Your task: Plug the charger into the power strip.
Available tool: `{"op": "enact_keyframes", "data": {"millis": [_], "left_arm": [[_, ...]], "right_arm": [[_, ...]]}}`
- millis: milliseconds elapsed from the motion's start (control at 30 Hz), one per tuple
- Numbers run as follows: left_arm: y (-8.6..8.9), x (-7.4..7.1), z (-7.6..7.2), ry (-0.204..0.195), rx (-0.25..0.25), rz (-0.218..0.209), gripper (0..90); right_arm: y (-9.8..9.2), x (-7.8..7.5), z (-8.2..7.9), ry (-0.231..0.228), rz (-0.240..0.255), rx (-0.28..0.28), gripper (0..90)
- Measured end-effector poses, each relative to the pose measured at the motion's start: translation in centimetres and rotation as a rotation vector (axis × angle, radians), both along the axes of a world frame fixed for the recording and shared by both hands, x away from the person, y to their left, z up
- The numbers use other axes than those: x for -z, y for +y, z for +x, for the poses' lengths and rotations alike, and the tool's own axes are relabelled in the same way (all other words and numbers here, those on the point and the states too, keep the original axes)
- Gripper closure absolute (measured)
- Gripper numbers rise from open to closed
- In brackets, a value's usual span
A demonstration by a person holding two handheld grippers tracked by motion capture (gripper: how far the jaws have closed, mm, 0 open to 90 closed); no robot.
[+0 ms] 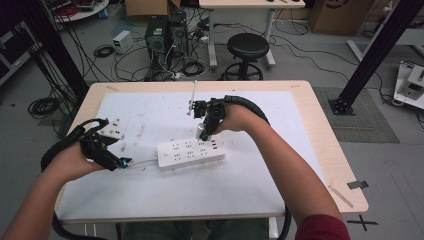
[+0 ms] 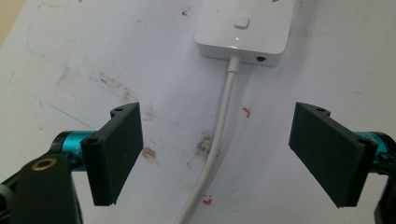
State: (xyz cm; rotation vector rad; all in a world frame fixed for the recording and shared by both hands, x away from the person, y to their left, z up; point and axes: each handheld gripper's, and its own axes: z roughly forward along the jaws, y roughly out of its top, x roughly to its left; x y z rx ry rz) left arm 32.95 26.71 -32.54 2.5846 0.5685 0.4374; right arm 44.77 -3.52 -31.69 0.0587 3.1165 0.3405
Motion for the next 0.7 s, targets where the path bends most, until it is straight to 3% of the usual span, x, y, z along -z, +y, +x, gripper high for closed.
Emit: {"op": "enact_keyframes", "data": {"millis": [100, 167, 300, 333, 500, 533, 700], "left_arm": [[0.0, 0.1, -0.1, -0.002, -0.004, 0.0, 17.6], [0.0, 0.2, -0.2, -0.001, -0.003, -0.003, 17.6], [0.1, 0.4, -0.2, 0.007, -0.009, 0.001, 17.6], [0.2, 0.4, -0.2, 0.007, -0.011, 0.002, 17.6], [0.3, 0.6, -0.3, 0.01, -0.015, 0.0, 17.6], [0.3, 0.7, -0.3, 0.01, -0.014, -0.004, 17.6], [0.3, 0.8, -0.3, 0.009, -0.016, -0.012, 17.6]], "right_arm": [[0.3, 0.3, 0.2, -0.007, -0.006, -0.027, 63.5], [0.7, 1.0, 0.5, -0.032, -0.043, -0.091, 63.5], [0.9, 1.3, 0.6, -0.027, -0.049, -0.107, 63.5], [1.3, 2.0, 0.9, -0.028, -0.058, -0.152, 63.5], [1.9, 2.8, 1.3, -0.022, -0.085, -0.17, 63.5], [1.9, 2.9, 1.3, -0.015, -0.095, -0.149, 63.5], [2.0, 3.3, 1.5, -0.014, -0.109, -0.151, 63.5]]}}
